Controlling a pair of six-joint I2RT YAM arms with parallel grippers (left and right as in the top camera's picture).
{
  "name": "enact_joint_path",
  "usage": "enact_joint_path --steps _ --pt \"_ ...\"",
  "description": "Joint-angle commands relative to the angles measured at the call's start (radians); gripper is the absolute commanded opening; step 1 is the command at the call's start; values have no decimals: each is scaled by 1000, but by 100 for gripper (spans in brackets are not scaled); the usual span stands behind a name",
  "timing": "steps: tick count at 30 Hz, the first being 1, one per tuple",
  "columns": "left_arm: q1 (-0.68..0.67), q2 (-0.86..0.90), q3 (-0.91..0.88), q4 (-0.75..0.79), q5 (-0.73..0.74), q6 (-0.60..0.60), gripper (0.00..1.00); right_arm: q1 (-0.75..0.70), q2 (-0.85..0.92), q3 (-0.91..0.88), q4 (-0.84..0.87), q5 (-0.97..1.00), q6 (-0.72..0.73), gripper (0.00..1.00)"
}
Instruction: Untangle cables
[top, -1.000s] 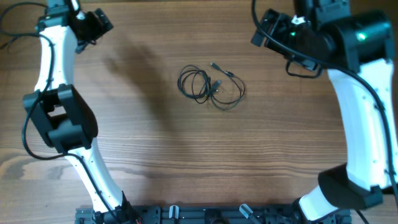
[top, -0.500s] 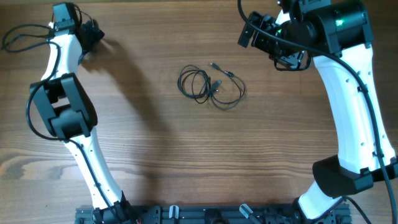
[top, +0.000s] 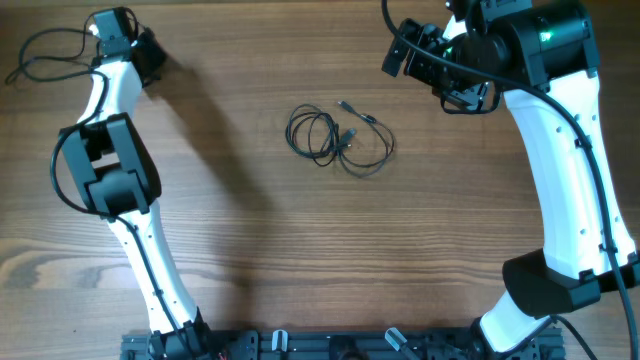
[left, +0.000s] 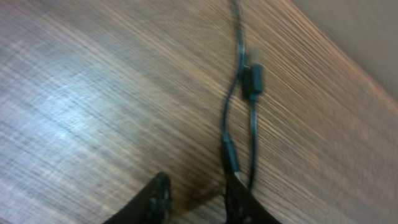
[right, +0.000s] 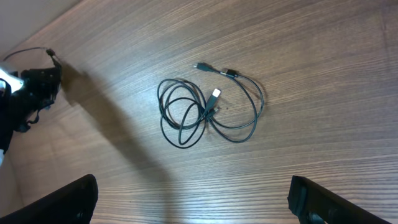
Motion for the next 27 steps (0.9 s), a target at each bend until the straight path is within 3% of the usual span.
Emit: enact_joint_path --steps 1,3,5,7,9,11,13,14,16,20,24,27 --pt "-38 -10 38 0 35 141 54 5 12 0 5 -10 -7 100" --pt "-41 -84 67 0 35 139 79 5 12 0 3 -10 -8 100" --pt "-32 -187 81 -1 34 72 89 5 12 0 -1 -10 -10 100" --pt "-13 -295 81 -21 34 -27 89 5 12 0 -9 -10 -11 100" --pt "17 -315 81 -63 0 -29 89 5 12 0 -13 -10 -38 100" --pt "46 -297 77 -168 -74 -29 89 5 12 0 -23 -10 -37 99" --pt "70 -268 77 -340 -89 -29 100 5 12 0 -28 -10 -43 100" --pt "74 -268 77 -415 -85 -39 100 5 12 0 -27 -10 -53 100" --pt "78 -291 77 -563 44 -47 100 5 12 0 -27 -9 -62 100" --pt "42 -317 77 -851 633 109 100 5 12 0 -24 -9 -63 100" --pt "-120 -315 77 -1069 679 353 98 5 12 0 -28 -6 -120 100" --pt "-260 -315 77 -1118 575 365 100 5 12 0 -52 -5 -210 100"
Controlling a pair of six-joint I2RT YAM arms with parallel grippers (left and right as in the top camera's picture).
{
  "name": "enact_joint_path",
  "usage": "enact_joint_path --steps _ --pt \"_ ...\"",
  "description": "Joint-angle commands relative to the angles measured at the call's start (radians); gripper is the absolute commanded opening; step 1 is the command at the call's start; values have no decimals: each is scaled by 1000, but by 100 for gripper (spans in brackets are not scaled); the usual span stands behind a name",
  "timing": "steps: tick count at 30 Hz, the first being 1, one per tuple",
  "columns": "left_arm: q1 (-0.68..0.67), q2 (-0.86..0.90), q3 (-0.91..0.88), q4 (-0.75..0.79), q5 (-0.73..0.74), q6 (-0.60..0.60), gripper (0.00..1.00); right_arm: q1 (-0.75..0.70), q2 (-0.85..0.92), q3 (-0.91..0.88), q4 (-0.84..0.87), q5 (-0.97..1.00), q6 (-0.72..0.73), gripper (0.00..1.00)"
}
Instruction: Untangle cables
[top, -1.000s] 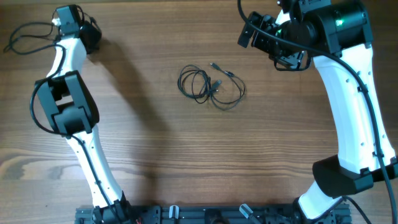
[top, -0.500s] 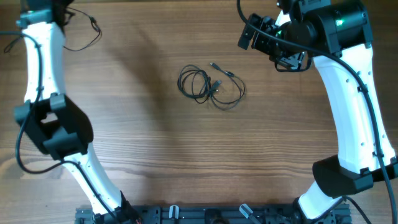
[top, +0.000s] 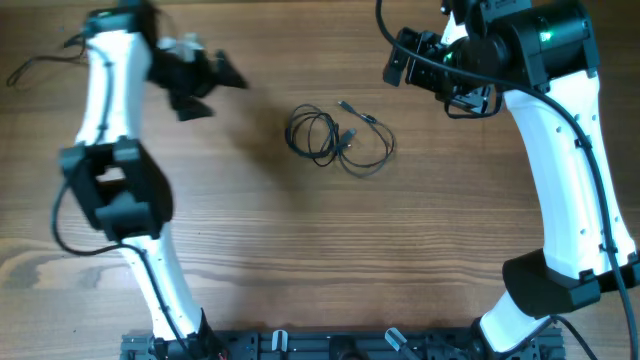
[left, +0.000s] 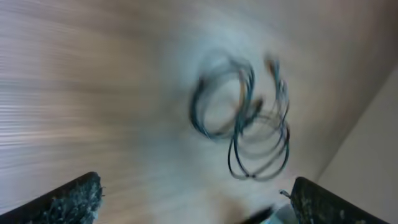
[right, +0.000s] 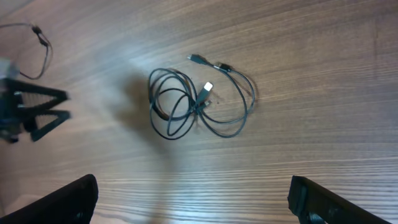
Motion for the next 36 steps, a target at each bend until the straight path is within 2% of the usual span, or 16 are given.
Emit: enact_joint_path --steps 1,4,7,11,12,15,17,21,29,34,35,36 --pt "-160 -32 4 -24 -35 93 99 2 12 0 -15 -5 -136 100" --pt "-284 -31 4 -14 -93 92 97 -26 12 0 -37 -5 -164 100" --pt "-351 -31 4 9 -178 46 97 -37 12 0 -37 -5 -164 100" --pt "-391 -31 3 74 -214 22 87 -37 12 0 -37 -6 -163 100" --pt "-391 -24 -5 114 -218 -36 72 -37 12 0 -35 -6 -162 100" --pt "-392 13 -5 116 -217 -35 65 -37 12 0 -36 -10 -161 100" --pt "-395 28 -6 116 -217 -35 51 -37 12 0 -36 -21 -158 100" --pt "-409 31 -8 112 -218 -35 54 -33 12 0 -34 -35 -158 100" --pt "-425 80 -8 90 -254 -35 41 -33 12 0 -32 -35 -158 100" --pt "-438 80 -6 109 -250 -35 14 -33 12 0 -25 -35 -159 100" --pt "-438 70 2 105 -245 -35 4 -33 13 -1 -13 -35 -159 100" --pt "-438 61 10 100 -233 -32 4 -33 13 -1 -8 -35 -159 100"
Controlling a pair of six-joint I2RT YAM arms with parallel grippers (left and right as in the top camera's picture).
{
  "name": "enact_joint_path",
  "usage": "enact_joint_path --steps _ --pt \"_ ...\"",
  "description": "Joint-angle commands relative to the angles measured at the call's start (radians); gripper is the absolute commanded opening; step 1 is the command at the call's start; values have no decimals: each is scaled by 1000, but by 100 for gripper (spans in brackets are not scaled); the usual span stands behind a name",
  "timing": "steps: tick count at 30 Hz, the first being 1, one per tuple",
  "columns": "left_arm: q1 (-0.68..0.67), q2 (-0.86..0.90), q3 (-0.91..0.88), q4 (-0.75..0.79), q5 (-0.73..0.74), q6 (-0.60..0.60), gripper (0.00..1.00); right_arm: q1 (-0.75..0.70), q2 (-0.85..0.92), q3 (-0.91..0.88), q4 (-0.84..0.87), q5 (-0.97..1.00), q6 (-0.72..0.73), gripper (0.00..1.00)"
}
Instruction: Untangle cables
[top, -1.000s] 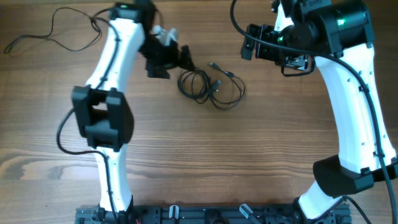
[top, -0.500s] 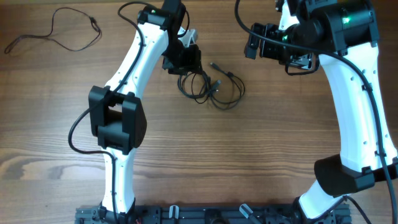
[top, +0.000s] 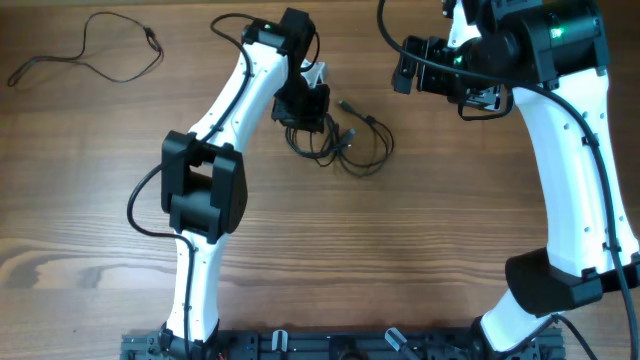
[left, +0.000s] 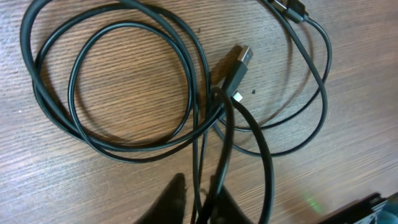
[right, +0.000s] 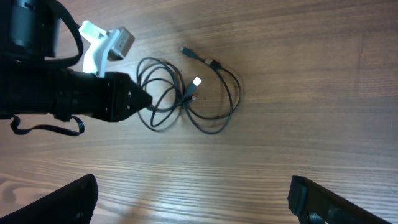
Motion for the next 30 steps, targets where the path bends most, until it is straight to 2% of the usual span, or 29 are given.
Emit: enact_joint_path --steps 1,6,11,13,19,22,26,30 --pt "1 -30 27 -12 31 4 4 4 13 -1 20 -16 -17 100" --pt "0 -212 95 34 108 3 4 4 13 -18 38 -17 6 100" --pt "1 -372 95 147 282 -1 4 5 13 -92 59 -44 16 100" --pt "0 -422 95 218 345 -43 4 7 13 -121 68 -45 16 100" --pt "0 -472 95 340 396 -166 4 19 13 -136 134 -133 16 100" --pt "1 -472 95 455 461 -308 4 32 13 -136 143 -134 12 100" --pt "2 -472 95 714 562 -534 4 37 13 -149 135 -133 5 100" --pt "2 -473 95 883 576 -709 4 38 19 -162 139 -107 5 100"
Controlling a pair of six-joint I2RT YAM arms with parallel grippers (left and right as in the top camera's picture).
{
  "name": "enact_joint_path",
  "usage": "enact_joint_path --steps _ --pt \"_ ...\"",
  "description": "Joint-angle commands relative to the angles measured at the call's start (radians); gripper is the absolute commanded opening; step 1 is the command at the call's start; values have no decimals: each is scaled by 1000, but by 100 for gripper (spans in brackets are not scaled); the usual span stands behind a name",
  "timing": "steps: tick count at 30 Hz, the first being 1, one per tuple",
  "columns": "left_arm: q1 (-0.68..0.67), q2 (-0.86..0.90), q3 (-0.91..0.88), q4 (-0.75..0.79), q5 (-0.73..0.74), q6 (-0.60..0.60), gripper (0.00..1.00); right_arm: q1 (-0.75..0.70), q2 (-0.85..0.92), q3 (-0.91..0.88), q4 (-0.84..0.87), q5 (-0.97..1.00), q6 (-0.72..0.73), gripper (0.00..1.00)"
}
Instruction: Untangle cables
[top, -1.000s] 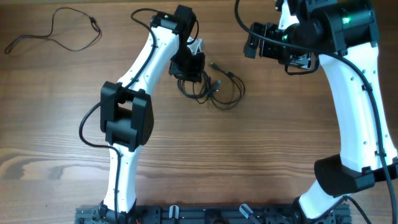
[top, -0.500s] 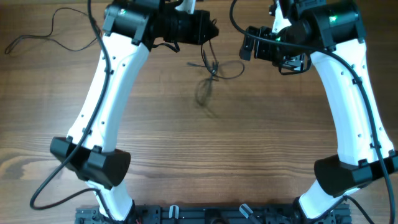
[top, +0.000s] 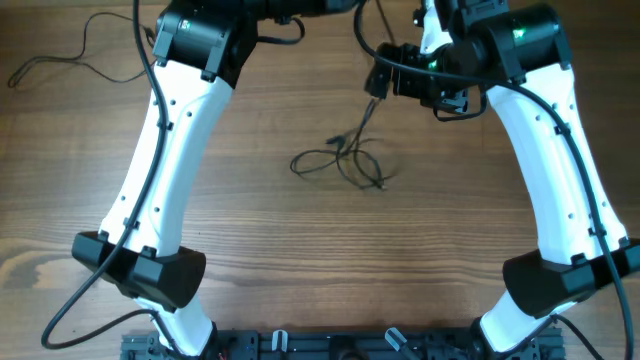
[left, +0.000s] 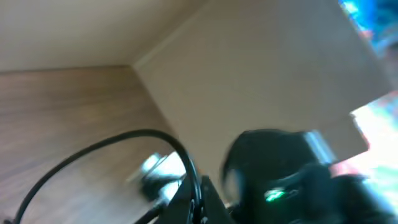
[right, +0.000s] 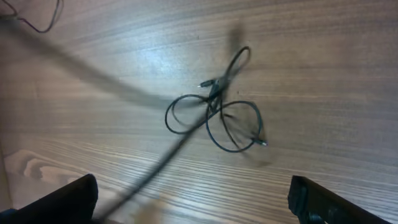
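The tangle of black cable (top: 345, 162) lies at the table's middle, drawn out into loose loops, also seen in the right wrist view (right: 214, 115). One strand (top: 366, 112) rises from it toward the top of the overhead view. My left gripper (left: 200, 202) is raised high and shut on that black cable; its view is blurred. In the overhead view the left gripper itself is lost at the top edge. My right gripper (right: 193, 190) hangs open above the table, right of the lifted strand, holding nothing.
A separate thin black cable (top: 80, 48) lies spread out at the far left corner of the wooden table (top: 250, 250). The right arm's black wrist (top: 430, 75) is close to the lifted strand. Arm bases stand at the near edge.
My left gripper was down on the tangle with its fingers around strands; now it is raised high, shut on a strand. The coil has been drawn out into looser loops. The right wrist has shifted slightly left.
My left gripper was at the far left corner by a thin cable. Then it was open, midway toward the coiled tangle, with that cable left behind. Then it sat on the tangle. Now it holds one strand up, and the coil is stretched.
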Motion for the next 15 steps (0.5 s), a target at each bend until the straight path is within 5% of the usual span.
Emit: enact_joint_path --steps 1,6,11,15 --pt "1 -30 11 122 63 -220 4 6 24 -10 2 25 -3 100" --pt "22 -35 11 255 55 -262 4 6 29 -10 -3 47 -3 100" --pt "146 -35 11 115 -48 -320 4 -1 -16 -8 13 67 -4 100" --pt "197 -36 11 294 2 -583 4 -5 -55 -8 35 93 1 100"
